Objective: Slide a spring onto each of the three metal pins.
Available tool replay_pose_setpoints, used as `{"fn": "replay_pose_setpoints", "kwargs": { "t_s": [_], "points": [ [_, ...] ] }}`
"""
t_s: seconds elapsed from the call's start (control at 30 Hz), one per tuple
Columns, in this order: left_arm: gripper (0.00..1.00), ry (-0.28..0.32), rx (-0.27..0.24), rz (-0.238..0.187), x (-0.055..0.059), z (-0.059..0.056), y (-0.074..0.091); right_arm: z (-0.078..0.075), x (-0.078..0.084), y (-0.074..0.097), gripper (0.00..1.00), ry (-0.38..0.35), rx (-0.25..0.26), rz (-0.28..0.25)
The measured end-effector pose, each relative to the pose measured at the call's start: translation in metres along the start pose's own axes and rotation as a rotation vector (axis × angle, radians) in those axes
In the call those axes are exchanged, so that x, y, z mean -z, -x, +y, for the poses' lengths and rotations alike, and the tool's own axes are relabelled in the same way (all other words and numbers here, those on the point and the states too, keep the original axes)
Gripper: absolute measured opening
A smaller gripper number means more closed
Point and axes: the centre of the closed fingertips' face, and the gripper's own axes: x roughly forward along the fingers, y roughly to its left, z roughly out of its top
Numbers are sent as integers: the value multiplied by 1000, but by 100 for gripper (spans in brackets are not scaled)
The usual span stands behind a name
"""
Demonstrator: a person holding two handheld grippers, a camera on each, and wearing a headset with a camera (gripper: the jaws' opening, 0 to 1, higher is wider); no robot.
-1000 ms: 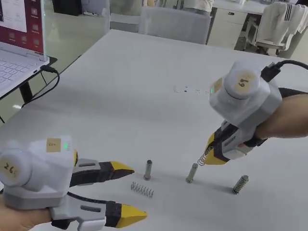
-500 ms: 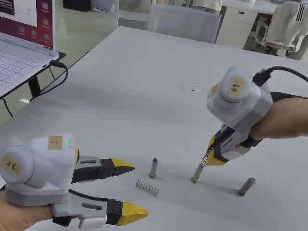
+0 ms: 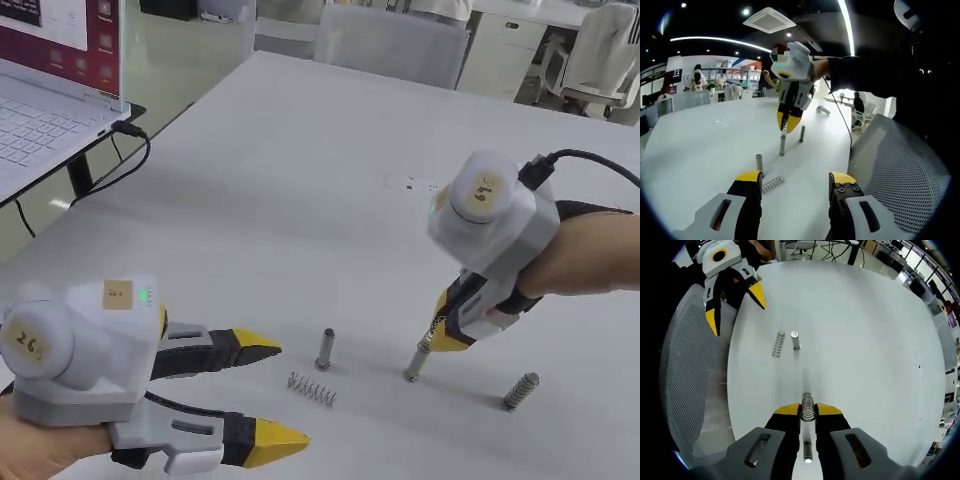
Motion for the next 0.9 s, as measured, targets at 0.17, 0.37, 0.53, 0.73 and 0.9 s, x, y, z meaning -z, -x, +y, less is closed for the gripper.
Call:
{"fn": "replay_pose_setpoints", "kwargs": {
  "t_s": [0.17, 0.37, 0.53, 0.73, 0.9],
  "points": [
    [48, 0, -3, 1, 0, 1, 1, -1, 3, -12, 9, -5, -10, 12],
    [47, -1, -6, 1, 0, 2, 1, 1, 7, -28, 9, -11, -14, 22],
    [47, -3, -6, 1, 0, 2, 1, 0, 10, -38, 9, -14, -9, 35],
    [47, -3, -9, 2, 0, 3, 1, 2, 12, -47, 9, 0, -1, 48],
    [47, -3, -11, 2, 1, 4, 2, 2, 9, -49, 9, -7, -4, 35]
  ]
}}
